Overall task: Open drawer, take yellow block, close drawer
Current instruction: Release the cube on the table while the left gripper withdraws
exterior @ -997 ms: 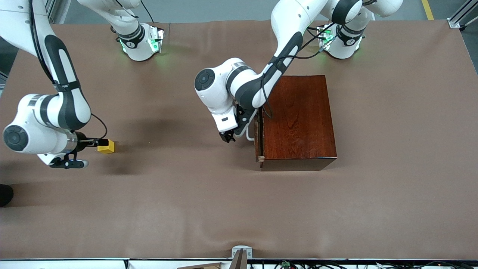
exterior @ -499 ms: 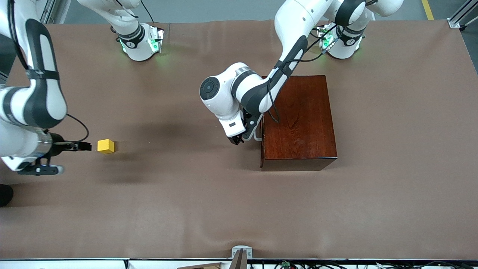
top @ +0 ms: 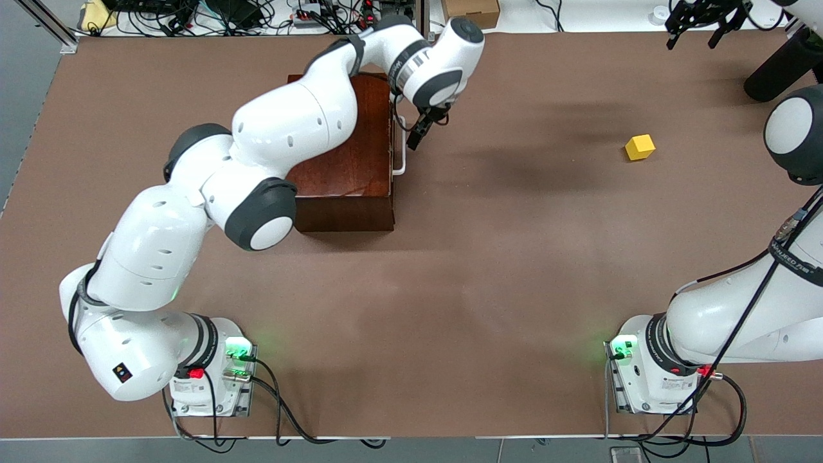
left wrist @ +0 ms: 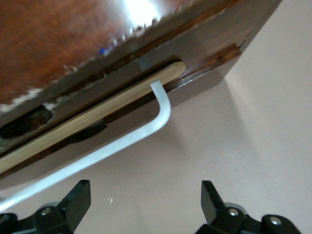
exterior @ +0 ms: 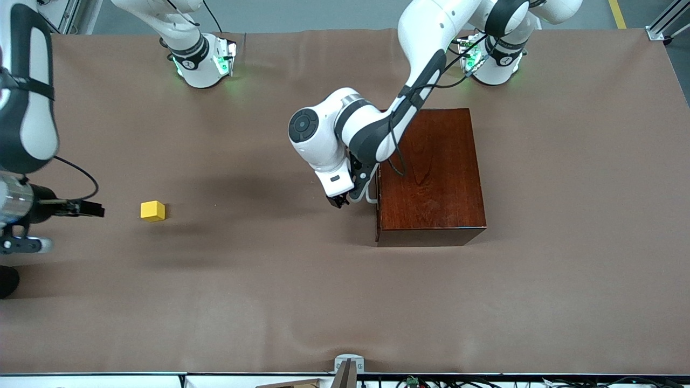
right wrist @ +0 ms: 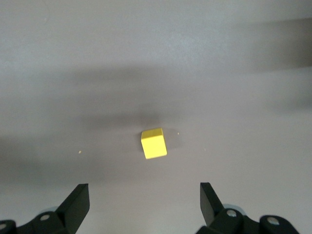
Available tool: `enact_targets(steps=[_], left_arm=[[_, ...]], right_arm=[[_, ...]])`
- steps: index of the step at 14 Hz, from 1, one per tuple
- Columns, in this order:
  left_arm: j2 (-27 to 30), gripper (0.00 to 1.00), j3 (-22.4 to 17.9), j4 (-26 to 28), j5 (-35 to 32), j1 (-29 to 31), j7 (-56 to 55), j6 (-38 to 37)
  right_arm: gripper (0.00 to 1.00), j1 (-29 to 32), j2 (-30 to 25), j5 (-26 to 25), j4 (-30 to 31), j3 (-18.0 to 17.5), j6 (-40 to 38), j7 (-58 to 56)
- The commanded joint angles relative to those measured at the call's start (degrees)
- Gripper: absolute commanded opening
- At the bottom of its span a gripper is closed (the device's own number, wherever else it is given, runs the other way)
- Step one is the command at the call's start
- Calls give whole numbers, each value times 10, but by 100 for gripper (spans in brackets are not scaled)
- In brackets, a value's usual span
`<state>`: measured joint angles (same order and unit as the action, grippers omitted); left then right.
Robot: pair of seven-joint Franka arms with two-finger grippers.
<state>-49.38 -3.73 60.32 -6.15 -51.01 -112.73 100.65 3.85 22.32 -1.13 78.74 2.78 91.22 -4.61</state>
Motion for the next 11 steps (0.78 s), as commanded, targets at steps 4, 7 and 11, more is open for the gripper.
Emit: enact_targets(steps=[4, 7, 11], left_arm=[[106, 100, -5, 13, 26, 33, 96, -6], [174, 100, -7, 22, 24, 85, 172, -12], [241, 100, -6, 29, 28, 142, 303, -64]], right_arm=[[100, -5, -17, -2, -81, -7, -128, -2], [100, -21, -47, -10, -82, -3, -130, 5], [100, -23, -55, -11, -110, 1, -167, -1]])
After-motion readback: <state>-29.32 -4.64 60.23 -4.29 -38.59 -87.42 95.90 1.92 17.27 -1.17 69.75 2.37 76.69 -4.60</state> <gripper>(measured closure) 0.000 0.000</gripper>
